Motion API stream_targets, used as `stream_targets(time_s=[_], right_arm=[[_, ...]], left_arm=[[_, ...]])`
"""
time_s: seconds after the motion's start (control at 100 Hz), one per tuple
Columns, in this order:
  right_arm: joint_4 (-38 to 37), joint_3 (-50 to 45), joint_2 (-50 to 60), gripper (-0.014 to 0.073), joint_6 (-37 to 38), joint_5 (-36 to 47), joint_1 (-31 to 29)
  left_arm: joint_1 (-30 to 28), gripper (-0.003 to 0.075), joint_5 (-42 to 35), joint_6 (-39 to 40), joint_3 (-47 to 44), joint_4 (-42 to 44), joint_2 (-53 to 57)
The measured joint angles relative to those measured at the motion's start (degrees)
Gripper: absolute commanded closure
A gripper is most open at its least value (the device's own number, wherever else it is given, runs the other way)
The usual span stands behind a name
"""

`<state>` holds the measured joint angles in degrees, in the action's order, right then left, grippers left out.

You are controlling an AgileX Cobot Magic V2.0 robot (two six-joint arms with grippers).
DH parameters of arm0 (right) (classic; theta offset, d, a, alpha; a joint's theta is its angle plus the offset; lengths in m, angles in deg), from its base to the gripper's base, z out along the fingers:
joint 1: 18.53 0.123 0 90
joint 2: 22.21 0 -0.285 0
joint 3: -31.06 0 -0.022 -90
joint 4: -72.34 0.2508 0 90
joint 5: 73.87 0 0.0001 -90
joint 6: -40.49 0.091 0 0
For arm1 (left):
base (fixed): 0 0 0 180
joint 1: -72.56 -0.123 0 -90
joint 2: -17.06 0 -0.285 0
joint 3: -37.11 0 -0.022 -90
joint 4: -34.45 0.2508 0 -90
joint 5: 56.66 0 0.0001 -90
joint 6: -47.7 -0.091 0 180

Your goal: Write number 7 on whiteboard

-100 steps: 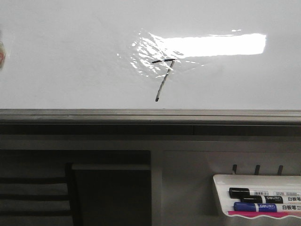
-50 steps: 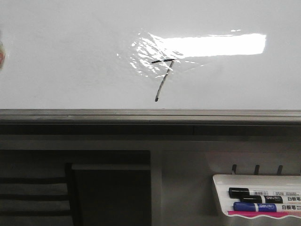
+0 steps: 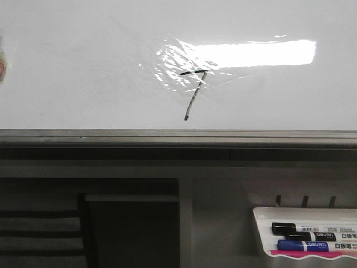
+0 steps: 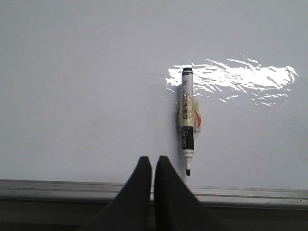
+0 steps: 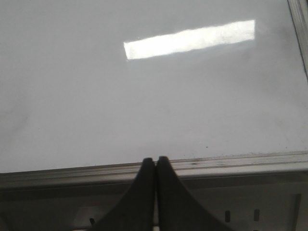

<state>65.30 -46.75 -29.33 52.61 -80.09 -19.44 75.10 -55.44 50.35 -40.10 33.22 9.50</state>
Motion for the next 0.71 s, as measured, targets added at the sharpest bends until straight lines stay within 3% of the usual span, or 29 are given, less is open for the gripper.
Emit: stream_targets(time_s=[0.71], right_arm=[[1.27,0.00,0.00,0.0665,-3.99,1.63,0.00]], left_arm=[[0.00,0.0741,0.00,0.00,0.00,0.00,0.00]])
